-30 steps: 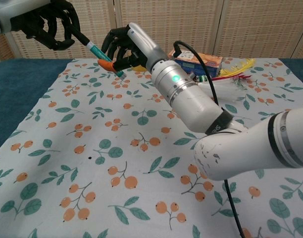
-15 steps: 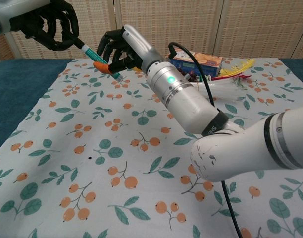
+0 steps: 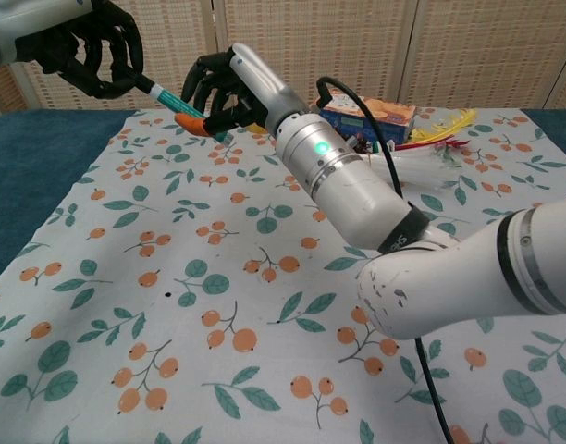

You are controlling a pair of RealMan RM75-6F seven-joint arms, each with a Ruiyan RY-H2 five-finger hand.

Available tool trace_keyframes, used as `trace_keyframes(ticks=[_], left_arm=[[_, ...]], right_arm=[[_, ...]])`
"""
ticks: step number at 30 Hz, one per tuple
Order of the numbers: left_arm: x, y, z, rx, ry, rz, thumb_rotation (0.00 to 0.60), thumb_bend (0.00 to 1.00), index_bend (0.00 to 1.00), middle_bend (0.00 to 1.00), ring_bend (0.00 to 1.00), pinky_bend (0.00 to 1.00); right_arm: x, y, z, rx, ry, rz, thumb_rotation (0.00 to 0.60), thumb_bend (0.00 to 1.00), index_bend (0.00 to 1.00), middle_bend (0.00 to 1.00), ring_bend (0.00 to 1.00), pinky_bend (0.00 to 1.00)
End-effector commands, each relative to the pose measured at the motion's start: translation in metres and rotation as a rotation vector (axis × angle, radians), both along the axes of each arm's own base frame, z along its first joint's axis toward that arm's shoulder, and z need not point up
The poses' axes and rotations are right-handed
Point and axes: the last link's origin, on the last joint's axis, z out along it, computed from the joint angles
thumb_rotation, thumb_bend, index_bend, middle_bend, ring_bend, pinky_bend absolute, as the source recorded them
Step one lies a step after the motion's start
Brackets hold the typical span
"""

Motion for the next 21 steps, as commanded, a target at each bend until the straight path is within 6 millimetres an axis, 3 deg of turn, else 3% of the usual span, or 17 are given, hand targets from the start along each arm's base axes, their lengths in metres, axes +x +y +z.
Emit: trace_keyframes(ticks=[1,5,13,21], left_arm=[[0.0004,0.0,0.0003,0.0,-0.001,-0.002,0.6,0.38,0.49,0.54,0.63,0.83],[0.0013,0.0,0.0006,-0.006,-0.006,-0.014,0.6,0.38,0.5,0.57,0.63,0.85],[0.0015,0.0003,0.0003,0.007,-0.01,-0.024,0.6,0.46,0.61,0.71,0.68,0.94],[0.0016,-0.0003,-0.001,0.035,0.006,-0.035,0.6,0.73,0.76,0.85,0.79,1.0]], right_arm=[[-0.0003,-0.0001,0.0,0.001,-0.001,-0.001,0.6,0.36,0.93,0.85,0.57,0.18],[-0.0005,-0.0004,0.0005,0.0,-0.004,-0.003,0.6,0.36,0.93,0.85,0.57,0.18],[-0.0001,0.0001,0.0001,0.0,-0.007,-0.003,0.6,0.36,0.93,0.85,0.57,0.18],[0.0009,0.0012,-0.0009,0.006,-0.011,-0.004,0.6,0.36,0.93,0.85,0.57,0.18]])
